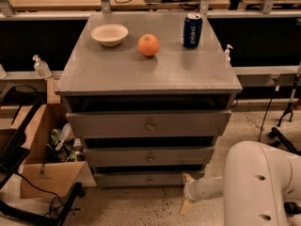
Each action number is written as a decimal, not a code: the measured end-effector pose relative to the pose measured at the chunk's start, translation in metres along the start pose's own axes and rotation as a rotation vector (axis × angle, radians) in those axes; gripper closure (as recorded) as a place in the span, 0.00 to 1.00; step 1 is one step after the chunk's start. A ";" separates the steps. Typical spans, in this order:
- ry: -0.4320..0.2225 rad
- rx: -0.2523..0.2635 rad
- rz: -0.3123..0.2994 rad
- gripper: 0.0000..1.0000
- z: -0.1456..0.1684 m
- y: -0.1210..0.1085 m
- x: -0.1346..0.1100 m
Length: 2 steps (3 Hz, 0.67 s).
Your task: Open bottom drawer
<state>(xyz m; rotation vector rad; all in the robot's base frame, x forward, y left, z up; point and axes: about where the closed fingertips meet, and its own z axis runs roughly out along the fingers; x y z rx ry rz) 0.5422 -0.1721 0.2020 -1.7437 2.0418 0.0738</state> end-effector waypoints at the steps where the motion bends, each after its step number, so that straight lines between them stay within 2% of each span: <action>1: 0.011 -0.008 -0.066 0.00 0.022 -0.009 0.001; 2: 0.041 0.008 -0.139 0.00 0.025 -0.027 -0.001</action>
Offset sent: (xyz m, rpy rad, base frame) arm 0.0579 0.0029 -0.0032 -0.1756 -0.1098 0.1853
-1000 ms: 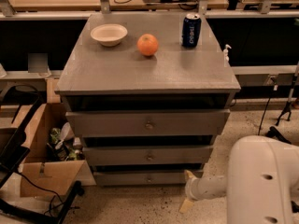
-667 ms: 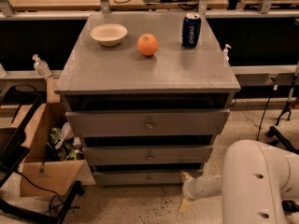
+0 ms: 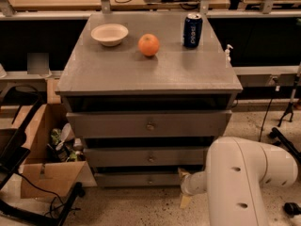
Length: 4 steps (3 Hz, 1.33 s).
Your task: Open bottom drawer
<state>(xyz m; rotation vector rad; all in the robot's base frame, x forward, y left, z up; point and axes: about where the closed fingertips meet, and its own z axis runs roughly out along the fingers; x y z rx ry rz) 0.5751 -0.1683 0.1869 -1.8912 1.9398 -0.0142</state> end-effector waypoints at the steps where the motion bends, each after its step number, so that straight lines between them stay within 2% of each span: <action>1: 0.050 0.028 -0.095 0.00 -0.007 -0.023 0.000; 2: 0.052 0.016 -0.088 0.00 -0.001 -0.019 0.001; 3: 0.054 -0.018 -0.073 0.19 0.016 -0.013 0.006; 4: 0.054 -0.027 -0.065 0.42 0.023 -0.015 0.009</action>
Offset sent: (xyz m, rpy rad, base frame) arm 0.0155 -0.0026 0.0120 -0.0590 -0.0417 0.0497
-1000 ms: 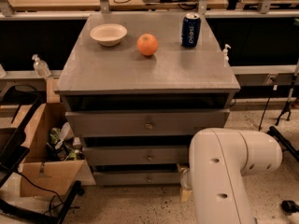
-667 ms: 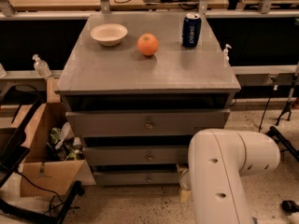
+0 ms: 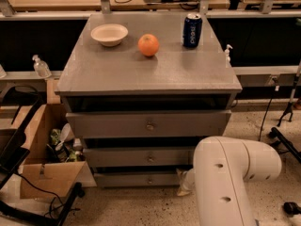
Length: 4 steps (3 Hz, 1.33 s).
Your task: Open bottom drawer
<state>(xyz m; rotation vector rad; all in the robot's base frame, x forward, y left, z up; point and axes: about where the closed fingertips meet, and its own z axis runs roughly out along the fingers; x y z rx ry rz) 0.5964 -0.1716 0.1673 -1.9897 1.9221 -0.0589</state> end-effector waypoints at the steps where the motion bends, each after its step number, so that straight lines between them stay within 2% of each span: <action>1: -0.001 0.002 0.013 0.66 -0.003 -0.001 0.002; 2: -0.001 0.002 0.013 0.89 -0.005 -0.001 0.002; 3: -0.001 0.002 0.013 1.00 -0.008 -0.002 0.001; 4: -0.001 0.002 0.013 1.00 -0.012 -0.004 0.000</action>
Offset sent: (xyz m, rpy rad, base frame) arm -0.0336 -0.0113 0.0420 -0.0267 0.0070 -0.0806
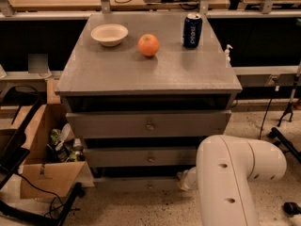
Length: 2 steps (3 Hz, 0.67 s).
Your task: Open bottom drawer
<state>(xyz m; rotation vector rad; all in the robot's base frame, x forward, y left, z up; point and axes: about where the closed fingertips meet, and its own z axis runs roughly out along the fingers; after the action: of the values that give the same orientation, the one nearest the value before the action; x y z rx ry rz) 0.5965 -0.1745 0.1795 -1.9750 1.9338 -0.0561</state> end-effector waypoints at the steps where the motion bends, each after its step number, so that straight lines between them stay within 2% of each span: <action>1: 0.000 0.000 0.000 1.00 -0.001 0.000 0.000; 2: 0.000 0.000 0.000 1.00 -0.002 -0.001 -0.001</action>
Offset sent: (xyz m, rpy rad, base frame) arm -0.3145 0.0506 0.1621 0.2784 0.0776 -0.0662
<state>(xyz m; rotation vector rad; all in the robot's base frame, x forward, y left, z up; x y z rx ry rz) 0.5965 -0.1745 0.1820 -1.9748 1.9338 -0.0560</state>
